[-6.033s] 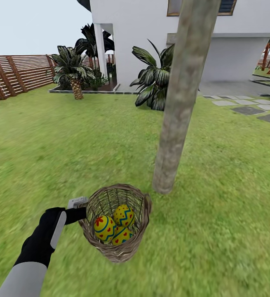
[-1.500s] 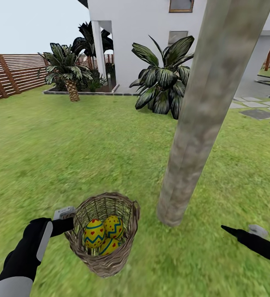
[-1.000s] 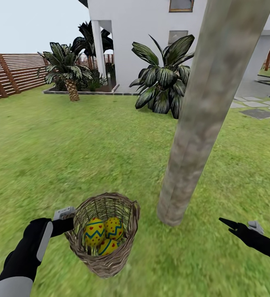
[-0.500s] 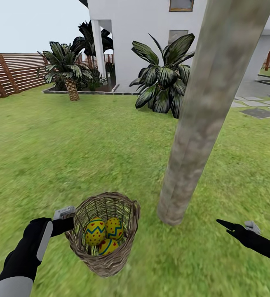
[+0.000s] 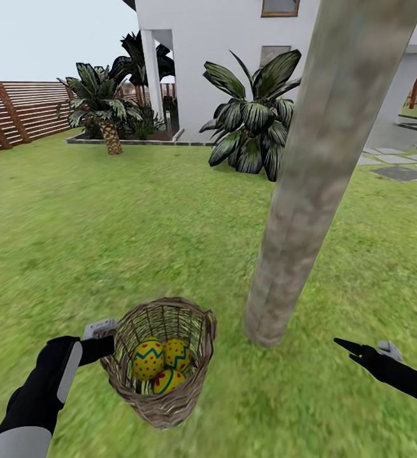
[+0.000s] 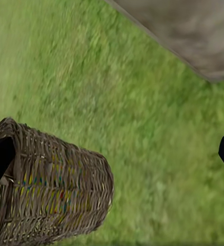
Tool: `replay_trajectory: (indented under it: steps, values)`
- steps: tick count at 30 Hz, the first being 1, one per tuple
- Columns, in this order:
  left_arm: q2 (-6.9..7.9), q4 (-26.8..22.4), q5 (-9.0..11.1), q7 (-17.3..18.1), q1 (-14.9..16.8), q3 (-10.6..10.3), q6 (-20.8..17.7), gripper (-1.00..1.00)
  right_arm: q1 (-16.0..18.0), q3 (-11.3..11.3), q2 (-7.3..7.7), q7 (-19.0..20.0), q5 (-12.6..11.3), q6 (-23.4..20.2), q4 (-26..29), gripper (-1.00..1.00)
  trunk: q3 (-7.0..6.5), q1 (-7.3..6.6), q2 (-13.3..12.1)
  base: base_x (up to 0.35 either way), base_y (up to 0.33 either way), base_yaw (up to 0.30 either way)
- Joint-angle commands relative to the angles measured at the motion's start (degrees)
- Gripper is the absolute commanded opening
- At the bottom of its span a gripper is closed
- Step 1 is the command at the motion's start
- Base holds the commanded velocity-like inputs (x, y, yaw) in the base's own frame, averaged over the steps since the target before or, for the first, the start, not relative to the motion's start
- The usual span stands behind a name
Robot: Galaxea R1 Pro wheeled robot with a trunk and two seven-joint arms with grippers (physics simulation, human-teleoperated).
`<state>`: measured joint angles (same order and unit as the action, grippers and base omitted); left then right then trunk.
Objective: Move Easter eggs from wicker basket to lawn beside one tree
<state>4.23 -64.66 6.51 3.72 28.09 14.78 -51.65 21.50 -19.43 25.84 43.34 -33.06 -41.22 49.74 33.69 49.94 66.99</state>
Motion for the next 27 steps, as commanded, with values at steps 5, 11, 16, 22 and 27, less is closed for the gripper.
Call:
replay_trajectory:
  steps: [5, 11, 16, 22, 27]
  values:
    - [-0.01, 0.1, 0.9, 0.0, 0.0, 0.1, -0.3, -1.00, 0.1, -0.1, 0.00, 0.1, -0.1, -0.4, 0.0, 1.00, 0.95, 1.10, 2.1, 0.000, 0.000, 0.000]
    - [-0.01, 0.1, 1.0, 0.1, 0.0, 0.1, -0.2, -1.00, 0.1, -0.1, 0.00, 0.1, -0.2, -0.4, 0.0, 1.00, 2.03, 2.42, 4.5, 0.000, 0.000, 0.000]
    - [-0.03, 0.2, 1.0, 0.0, 0.0, 0.1, -0.2, -1.00, 0.0, -0.1, 0.02, 0.1, -0.2, -0.4, -0.1, 1.00, 2.93, 3.52, 6.5, 0.000, 0.000, 0.000]
    - [-0.06, 0.3, 1.0, 0.0, 0.0, 0.1, -0.2, -1.00, 0.0, -0.1, 0.00, 0.1, -0.2, -0.4, -0.1, 1.00, 4.01, 4.84, 8.9, 0.000, 0.000, 0.000]
    - [-0.01, 0.0, 1.0, 0.0, 0.0, 0.1, -0.2, -1.00, 0.1, -0.1, 0.00, 0.0, -0.1, -0.4, -0.1, 1.00, 4.90, 5.94, 10.9, 0.000, 0.000, 0.000]
